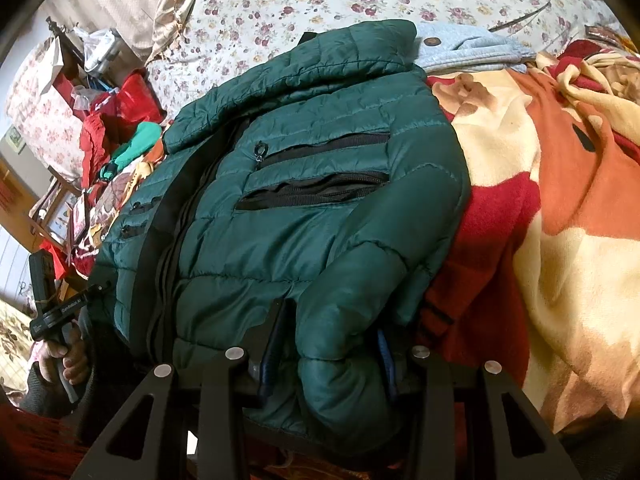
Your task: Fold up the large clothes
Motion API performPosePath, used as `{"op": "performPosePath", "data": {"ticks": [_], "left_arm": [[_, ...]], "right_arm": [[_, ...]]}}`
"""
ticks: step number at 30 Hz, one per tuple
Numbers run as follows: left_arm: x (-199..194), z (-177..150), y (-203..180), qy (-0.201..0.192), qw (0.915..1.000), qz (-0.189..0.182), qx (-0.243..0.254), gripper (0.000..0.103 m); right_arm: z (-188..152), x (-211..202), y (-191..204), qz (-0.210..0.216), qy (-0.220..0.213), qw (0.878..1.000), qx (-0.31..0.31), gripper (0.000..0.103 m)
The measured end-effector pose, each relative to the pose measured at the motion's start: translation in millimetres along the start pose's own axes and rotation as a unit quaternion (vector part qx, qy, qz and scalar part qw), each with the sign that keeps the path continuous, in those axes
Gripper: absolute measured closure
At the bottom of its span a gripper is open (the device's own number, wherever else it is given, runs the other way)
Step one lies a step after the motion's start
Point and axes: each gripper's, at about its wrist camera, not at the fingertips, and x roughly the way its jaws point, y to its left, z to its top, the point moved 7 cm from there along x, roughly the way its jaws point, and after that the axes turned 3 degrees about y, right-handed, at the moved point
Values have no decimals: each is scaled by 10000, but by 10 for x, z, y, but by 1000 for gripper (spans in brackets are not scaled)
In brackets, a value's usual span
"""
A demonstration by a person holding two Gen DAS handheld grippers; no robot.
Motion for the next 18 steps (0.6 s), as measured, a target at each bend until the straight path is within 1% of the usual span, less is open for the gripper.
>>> {"op": "performPosePath", "data": {"ticks": [11, 16, 18], "left_arm": [[16, 13, 15, 1, 10000, -29, -71, 71], [22, 16, 22, 6, 10000, -36, -78, 66], [20, 13, 19, 6, 10000, -35, -83, 66]], "right_arm": [[-6, 16, 19, -47, 32, 10000, -65, 62], [-4, 16, 18, -50, 33, 10000, -69, 62], [-3, 16, 20, -50, 33, 10000, -67, 61]]}}
